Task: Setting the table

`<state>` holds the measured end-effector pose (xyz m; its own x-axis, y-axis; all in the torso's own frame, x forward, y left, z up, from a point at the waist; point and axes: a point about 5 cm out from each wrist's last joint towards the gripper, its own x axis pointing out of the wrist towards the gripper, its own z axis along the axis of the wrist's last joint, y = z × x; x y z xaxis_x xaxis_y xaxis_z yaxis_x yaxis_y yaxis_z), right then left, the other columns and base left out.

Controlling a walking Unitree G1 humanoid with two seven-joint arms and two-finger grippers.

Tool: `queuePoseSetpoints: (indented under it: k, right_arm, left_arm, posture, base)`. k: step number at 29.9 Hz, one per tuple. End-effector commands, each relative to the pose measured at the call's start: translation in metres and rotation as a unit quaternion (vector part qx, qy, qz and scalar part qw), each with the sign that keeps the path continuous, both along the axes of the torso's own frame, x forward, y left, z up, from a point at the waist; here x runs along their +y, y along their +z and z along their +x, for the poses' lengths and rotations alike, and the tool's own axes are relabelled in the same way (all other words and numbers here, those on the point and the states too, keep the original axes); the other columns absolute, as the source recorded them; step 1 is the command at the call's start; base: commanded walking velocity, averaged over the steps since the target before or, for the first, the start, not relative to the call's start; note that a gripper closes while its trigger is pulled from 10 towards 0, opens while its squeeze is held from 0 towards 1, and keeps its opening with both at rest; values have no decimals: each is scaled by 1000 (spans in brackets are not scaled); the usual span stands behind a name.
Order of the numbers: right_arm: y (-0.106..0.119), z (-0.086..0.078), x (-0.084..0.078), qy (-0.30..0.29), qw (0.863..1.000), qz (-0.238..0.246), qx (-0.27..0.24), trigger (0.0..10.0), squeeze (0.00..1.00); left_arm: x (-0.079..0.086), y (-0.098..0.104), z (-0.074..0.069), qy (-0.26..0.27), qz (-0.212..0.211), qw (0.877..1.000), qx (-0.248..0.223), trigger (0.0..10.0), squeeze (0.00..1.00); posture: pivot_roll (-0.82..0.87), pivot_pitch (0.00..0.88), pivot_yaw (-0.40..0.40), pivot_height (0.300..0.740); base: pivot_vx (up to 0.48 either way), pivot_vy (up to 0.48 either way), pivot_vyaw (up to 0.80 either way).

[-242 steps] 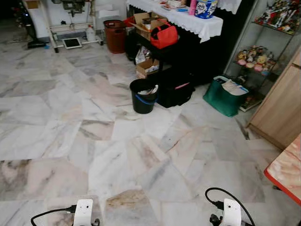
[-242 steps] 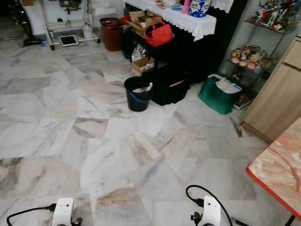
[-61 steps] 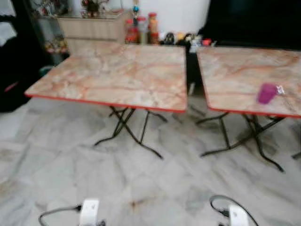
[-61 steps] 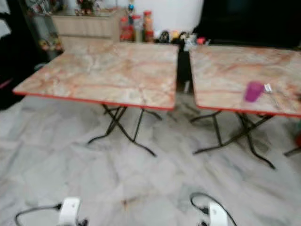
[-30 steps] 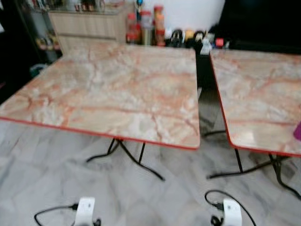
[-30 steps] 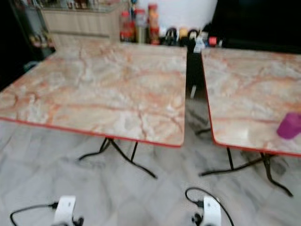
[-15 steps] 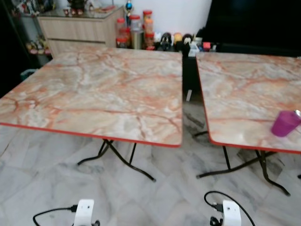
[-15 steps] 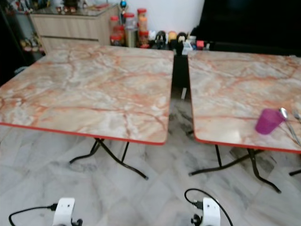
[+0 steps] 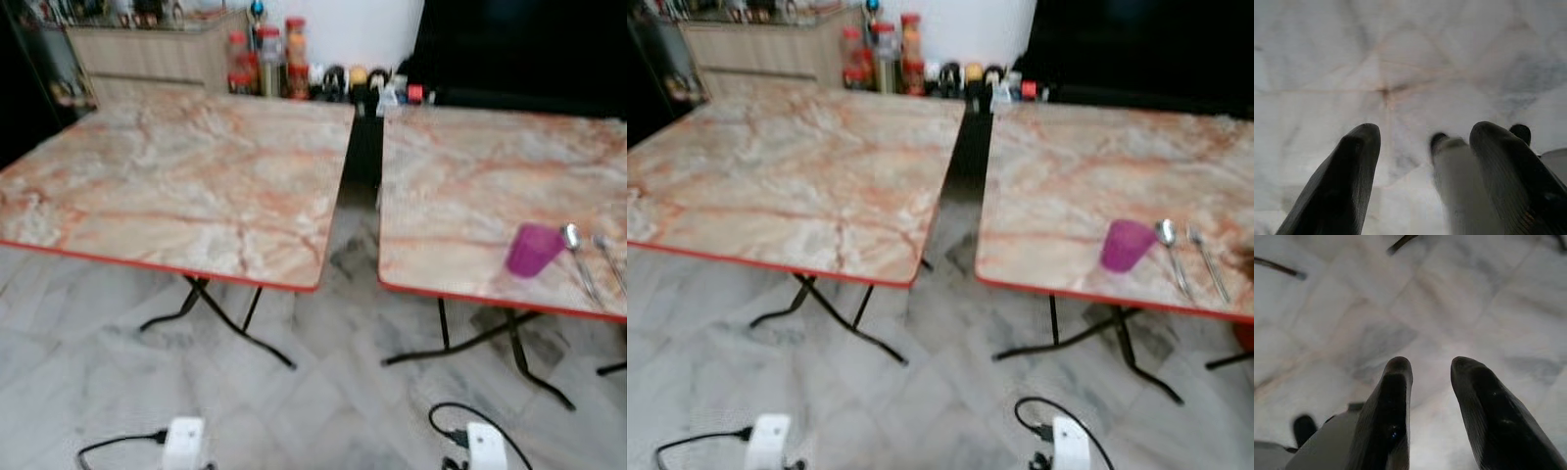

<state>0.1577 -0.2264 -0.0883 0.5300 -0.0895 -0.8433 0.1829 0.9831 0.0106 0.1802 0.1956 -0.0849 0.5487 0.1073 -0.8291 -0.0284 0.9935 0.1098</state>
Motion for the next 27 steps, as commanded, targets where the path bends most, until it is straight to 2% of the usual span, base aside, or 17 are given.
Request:
queuePoseSetpoints:
  k: [1,10,27]
  right_arm:
    - [0,1,3,4,1000,3,-2,10000,0]
    - [0,1,3,2,1000,2,-1,10000,0]
    - [0,1,3,6,1000,1,-2,10000,0]
  left_arm:
    - [5,-1,-3,-5,10,1000,6,10000,0]
    - [0,-1,-2,-5,8,1000,10,10000,0]
    - [3,-1,-2,2,15,1000,9,10000,0]
  posture:
    - [2,0,-49,740]
    - [1,0,-48,740]
    - [7,0,-55,740]
  base:
    - [0,-416,0]
    - [0,-417,0]
    - [0,-392,0]
